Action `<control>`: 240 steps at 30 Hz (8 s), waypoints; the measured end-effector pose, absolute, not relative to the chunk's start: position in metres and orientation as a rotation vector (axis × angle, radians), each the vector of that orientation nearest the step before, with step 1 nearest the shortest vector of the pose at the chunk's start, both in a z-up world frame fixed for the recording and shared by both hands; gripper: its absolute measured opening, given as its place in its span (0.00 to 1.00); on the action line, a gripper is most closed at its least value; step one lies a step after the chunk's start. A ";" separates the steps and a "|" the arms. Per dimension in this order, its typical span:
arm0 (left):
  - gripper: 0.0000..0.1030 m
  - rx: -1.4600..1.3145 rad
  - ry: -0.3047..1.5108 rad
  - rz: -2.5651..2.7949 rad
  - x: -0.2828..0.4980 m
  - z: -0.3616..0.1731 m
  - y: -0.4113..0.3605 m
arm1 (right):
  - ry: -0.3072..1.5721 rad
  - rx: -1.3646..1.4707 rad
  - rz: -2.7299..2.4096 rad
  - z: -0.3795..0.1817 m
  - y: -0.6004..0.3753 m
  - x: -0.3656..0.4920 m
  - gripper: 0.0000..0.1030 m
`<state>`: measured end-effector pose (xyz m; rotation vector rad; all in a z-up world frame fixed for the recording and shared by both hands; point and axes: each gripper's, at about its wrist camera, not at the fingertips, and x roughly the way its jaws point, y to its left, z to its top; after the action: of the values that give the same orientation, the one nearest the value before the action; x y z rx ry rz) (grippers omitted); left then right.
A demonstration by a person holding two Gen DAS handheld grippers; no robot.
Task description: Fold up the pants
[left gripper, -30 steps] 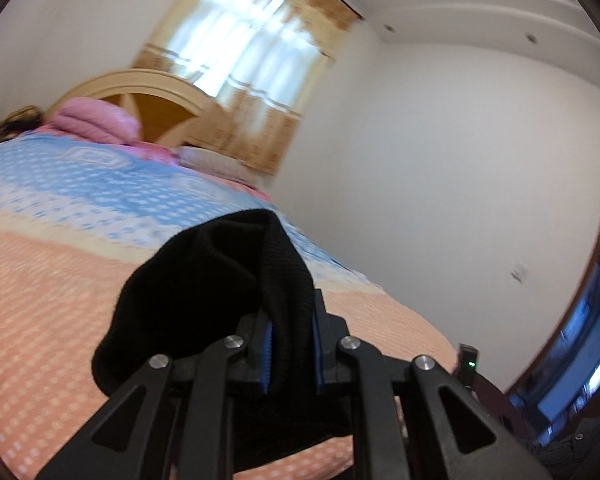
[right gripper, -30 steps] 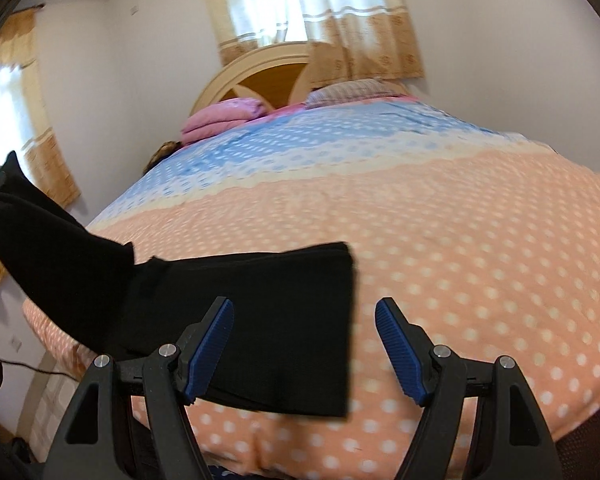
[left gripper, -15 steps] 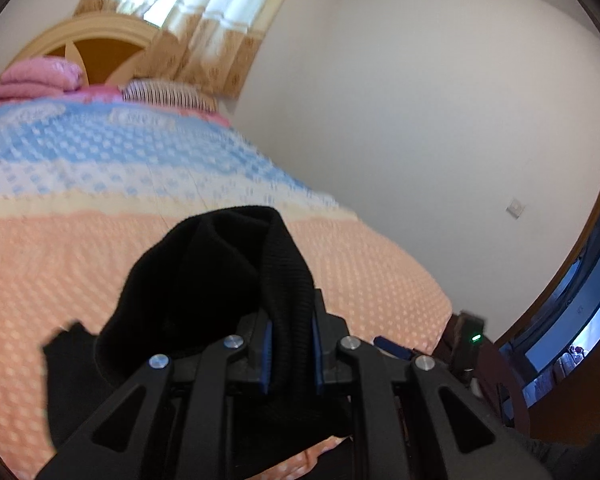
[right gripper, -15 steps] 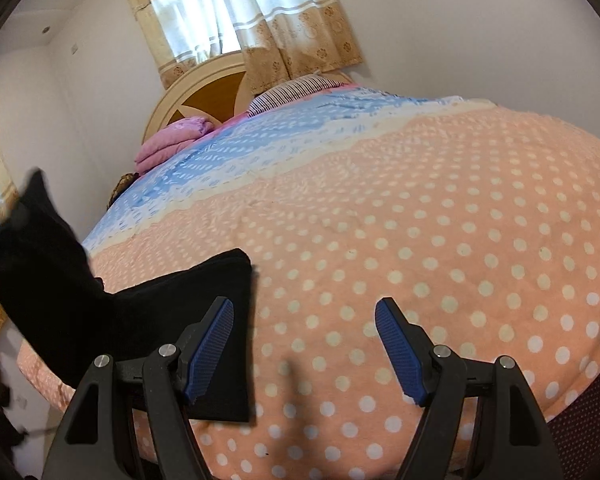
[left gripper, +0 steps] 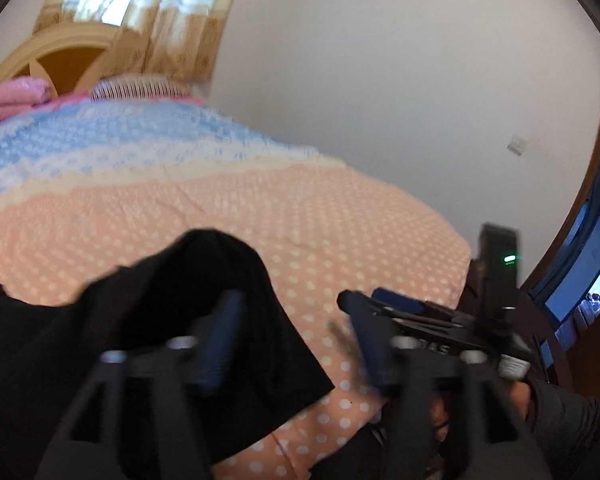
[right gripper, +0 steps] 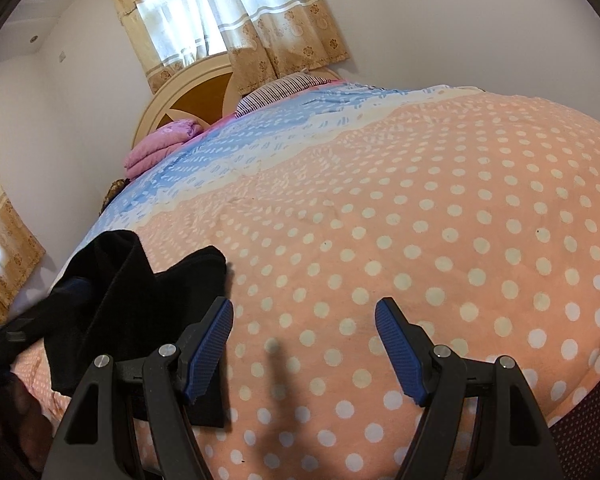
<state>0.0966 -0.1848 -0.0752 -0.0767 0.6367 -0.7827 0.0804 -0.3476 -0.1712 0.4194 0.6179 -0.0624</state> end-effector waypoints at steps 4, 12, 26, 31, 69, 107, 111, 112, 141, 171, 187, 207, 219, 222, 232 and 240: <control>0.73 -0.044 0.561 -0.676 0.089 -0.065 -0.138 | 0.573 0.453 0.019 -0.158 -0.343 0.072 0.73; 0.88 -0.165 0.590 -0.362 0.108 -0.100 -0.021 | 0.508 0.339 0.222 -0.118 -0.278 0.062 0.73; 0.97 -0.196 0.661 -0.360 0.117 -0.138 -0.027 | 0.715 0.048 0.275 -0.140 -0.214 0.097 0.08; 0.98 -0.212 0.720 -0.380 0.126 -0.162 -0.027 | 0.789 0.088 0.182 -0.159 -0.252 0.084 0.06; 1.00 -0.280 0.770 -0.201 0.210 -0.156 0.015 | 0.818 0.387 0.082 -0.139 -0.308 0.105 0.40; 1.00 -0.012 0.700 -0.224 0.154 -0.161 -0.028 | 0.718 0.341 0.293 -0.168 -0.244 0.147 0.55; 1.00 -0.028 0.714 -0.226 0.154 -0.158 -0.025 | 0.695 0.309 0.283 -0.157 -0.244 0.133 0.55; 1.00 -0.032 0.715 -0.216 0.151 -0.156 -0.024 | 0.685 0.312 0.274 -0.153 -0.244 0.129 0.56; 1.00 -0.100 0.660 -0.243 0.120 -0.135 -0.010 | 0.643 0.226 0.260 -0.147 -0.256 0.074 0.63; 0.97 -0.195 0.804 -0.429 0.173 -0.162 -0.014 | 0.817 0.572 0.330 -0.199 -0.295 0.128 0.54; 0.14 -0.285 0.772 -0.551 0.160 -0.150 0.000 | 0.725 0.485 0.388 -0.157 -0.271 0.108 0.26; 0.12 -0.347 0.577 -0.193 0.138 -0.098 0.197 | 0.820 0.317 0.736 -0.118 -0.044 0.294 0.25; 0.47 -0.378 0.674 -0.006 0.148 -0.183 0.227 | 0.959 0.469 0.700 -0.190 -0.046 0.333 0.44; 0.56 -0.368 0.674 0.023 0.141 -0.182 0.227 | 0.951 0.490 0.688 -0.187 -0.056 0.329 0.46; 0.83 -0.258 0.631 0.137 0.101 -0.156 0.224 | 0.874 0.486 0.575 -0.178 -0.085 0.293 0.53; 0.83 -0.200 0.606 0.162 0.080 -0.134 0.201 | 0.785 0.354 0.420 -0.150 -0.097 0.245 0.54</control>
<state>0.0796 0.2009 -0.1344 -0.1999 0.6062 0.1619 0.2448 -0.0971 -0.1503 0.3544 0.7851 0.4198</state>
